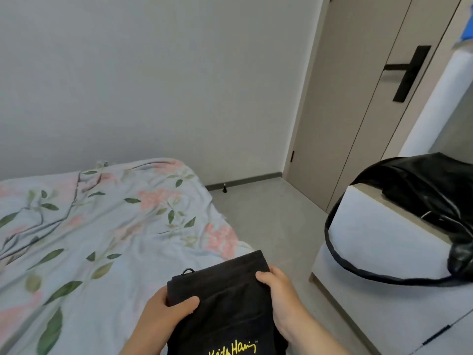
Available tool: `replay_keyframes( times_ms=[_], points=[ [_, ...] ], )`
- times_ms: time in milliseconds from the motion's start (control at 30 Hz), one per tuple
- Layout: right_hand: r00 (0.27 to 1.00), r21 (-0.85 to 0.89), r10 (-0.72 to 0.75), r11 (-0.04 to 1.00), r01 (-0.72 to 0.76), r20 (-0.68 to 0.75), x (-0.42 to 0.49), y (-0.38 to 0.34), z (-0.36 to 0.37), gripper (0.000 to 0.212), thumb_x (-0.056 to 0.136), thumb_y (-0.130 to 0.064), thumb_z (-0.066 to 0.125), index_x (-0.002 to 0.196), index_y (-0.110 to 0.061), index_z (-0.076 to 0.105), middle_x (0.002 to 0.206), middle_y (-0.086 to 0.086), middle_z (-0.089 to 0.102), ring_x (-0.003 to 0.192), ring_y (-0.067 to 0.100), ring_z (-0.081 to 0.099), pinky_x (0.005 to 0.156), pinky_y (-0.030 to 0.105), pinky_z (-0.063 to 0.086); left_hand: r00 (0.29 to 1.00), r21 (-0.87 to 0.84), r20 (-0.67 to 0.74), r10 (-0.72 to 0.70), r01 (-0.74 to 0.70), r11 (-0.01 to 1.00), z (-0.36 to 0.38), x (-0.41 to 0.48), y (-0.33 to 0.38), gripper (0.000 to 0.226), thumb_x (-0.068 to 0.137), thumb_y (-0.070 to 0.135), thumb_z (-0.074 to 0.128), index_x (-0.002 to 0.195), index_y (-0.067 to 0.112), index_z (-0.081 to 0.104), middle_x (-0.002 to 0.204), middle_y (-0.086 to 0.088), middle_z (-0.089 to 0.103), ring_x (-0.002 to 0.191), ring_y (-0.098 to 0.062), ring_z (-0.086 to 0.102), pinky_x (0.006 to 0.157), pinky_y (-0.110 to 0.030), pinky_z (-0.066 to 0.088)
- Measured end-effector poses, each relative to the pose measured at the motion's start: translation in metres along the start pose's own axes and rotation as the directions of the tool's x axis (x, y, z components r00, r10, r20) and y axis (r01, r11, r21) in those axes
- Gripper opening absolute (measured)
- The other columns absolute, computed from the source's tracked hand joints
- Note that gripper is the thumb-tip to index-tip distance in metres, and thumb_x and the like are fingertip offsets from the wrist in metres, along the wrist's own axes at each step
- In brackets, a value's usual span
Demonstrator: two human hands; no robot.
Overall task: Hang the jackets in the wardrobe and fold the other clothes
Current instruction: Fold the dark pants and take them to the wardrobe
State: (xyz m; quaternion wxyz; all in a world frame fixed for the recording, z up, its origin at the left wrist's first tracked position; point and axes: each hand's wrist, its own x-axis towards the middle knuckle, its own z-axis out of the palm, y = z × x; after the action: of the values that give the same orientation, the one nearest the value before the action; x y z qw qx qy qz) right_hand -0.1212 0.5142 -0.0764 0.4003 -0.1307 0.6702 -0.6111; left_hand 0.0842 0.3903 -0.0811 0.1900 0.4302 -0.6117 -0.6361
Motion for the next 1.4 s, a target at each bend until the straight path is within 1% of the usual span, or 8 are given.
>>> replay_keyframes(
  times_ms=[100,267,400,533,767,1000,1267,1400],
  points=[
    [0.999,-0.184,0.011,0.983,-0.005,0.032,0.02,0.021,0.004,0.033,0.068,-0.024,0.056,0.097,-0.03,0.071,0.092,-0.001,0.075,0.088,0.019,0.072,0.077,0.035,0.056,0.988,0.145,0.153,-0.01,-0.013,0.989,-0.001,0.012,-0.021,0.08,0.046,0.038,0.085,0.121,0.03,0.059,0.112,0.006,0.073,0.105,-0.009,0.068,0.089,-0.03,0.052],
    [0.999,-0.542,0.046,0.839,-0.043,-0.008,0.051,0.062,0.007,0.036,0.093,-0.043,0.051,0.125,-0.026,0.053,0.115,-0.013,0.063,0.106,0.011,0.06,0.095,0.033,0.05,0.989,0.087,-0.044,-0.139,0.142,0.986,0.0,0.037,-0.066,0.013,0.084,0.024,0.076,0.097,0.02,0.073,0.095,0.003,0.077,0.083,-0.011,0.073,0.077,-0.033,0.054],
    [0.999,-0.726,-0.05,0.687,0.033,-0.002,0.079,0.073,0.012,0.032,0.093,-0.044,0.052,0.121,-0.03,0.047,0.105,-0.018,0.054,0.096,0.008,0.054,0.08,0.026,0.044,0.996,0.238,-0.086,0.028,-0.006,0.971,-0.009,0.067,-0.068,0.026,0.084,0.01,0.072,0.093,0.034,0.071,0.092,0.014,0.075,0.082,-0.001,0.07,0.075,-0.03,0.052],
    [0.985,-0.702,-0.148,0.692,0.169,0.092,0.107,0.077,0.031,0.026,0.095,-0.036,0.056,0.118,-0.035,0.045,0.103,-0.023,0.051,0.105,0.01,0.056,0.08,0.023,0.04,0.975,0.432,-0.102,0.199,-0.136,0.892,-0.026,0.116,-0.055,0.033,0.079,0.008,0.071,0.091,0.038,0.063,0.089,0.025,0.068,0.084,0.01,0.061,0.068,-0.019,0.042],
    [0.923,-0.759,-0.38,0.584,0.289,0.059,0.151,0.081,0.068,0.036,0.095,-0.032,0.057,0.128,-0.025,0.045,0.109,-0.007,0.063,0.103,0.018,0.061,0.082,0.031,0.049,0.927,0.375,-0.315,0.204,-0.076,0.924,-0.033,0.168,-0.077,0.011,0.083,0.027,0.068,0.083,0.034,0.059,0.079,0.018,0.065,0.076,0.008,0.059,0.06,-0.02,0.039],
    [0.811,-0.829,-0.582,0.423,0.367,0.062,0.186,0.071,0.091,0.032,0.094,-0.028,0.057,0.123,-0.017,0.046,0.094,0.001,0.054,0.092,0.027,0.058,0.072,0.034,0.046,0.857,0.561,-0.376,0.352,-0.091,0.823,-0.03,0.202,-0.07,0.027,0.087,0.043,0.06,0.107,0.026,0.053,0.095,0.002,0.064,0.09,-0.026,0.059,0.073,-0.038,0.046],
    [0.804,-0.863,-0.591,0.375,0.339,0.059,0.246,0.054,0.118,0.025,0.094,-0.025,0.058,0.113,-0.011,0.051,0.103,0.01,0.063,0.102,0.034,0.057,0.083,0.042,0.048,0.816,0.546,-0.456,0.354,-0.057,0.836,-0.035,0.266,-0.067,0.027,0.083,0.047,0.053,0.101,0.028,0.048,0.094,-0.001,0.063,0.091,-0.031,0.059,0.069,-0.037,0.043],
    [0.887,-0.836,-0.46,0.468,0.288,0.048,0.231,0.036,0.114,0.047,0.097,-0.032,0.055,0.137,-0.009,0.042,0.132,0.01,0.052,0.123,0.029,0.049,0.104,0.04,0.041,0.824,0.509,-0.47,0.317,-0.041,0.86,-0.037,0.26,-0.065,0.028,0.082,0.047,0.054,0.102,0.028,0.05,0.099,-0.004,0.066,0.095,-0.033,0.061,0.072,-0.038,0.046]
  ],
)
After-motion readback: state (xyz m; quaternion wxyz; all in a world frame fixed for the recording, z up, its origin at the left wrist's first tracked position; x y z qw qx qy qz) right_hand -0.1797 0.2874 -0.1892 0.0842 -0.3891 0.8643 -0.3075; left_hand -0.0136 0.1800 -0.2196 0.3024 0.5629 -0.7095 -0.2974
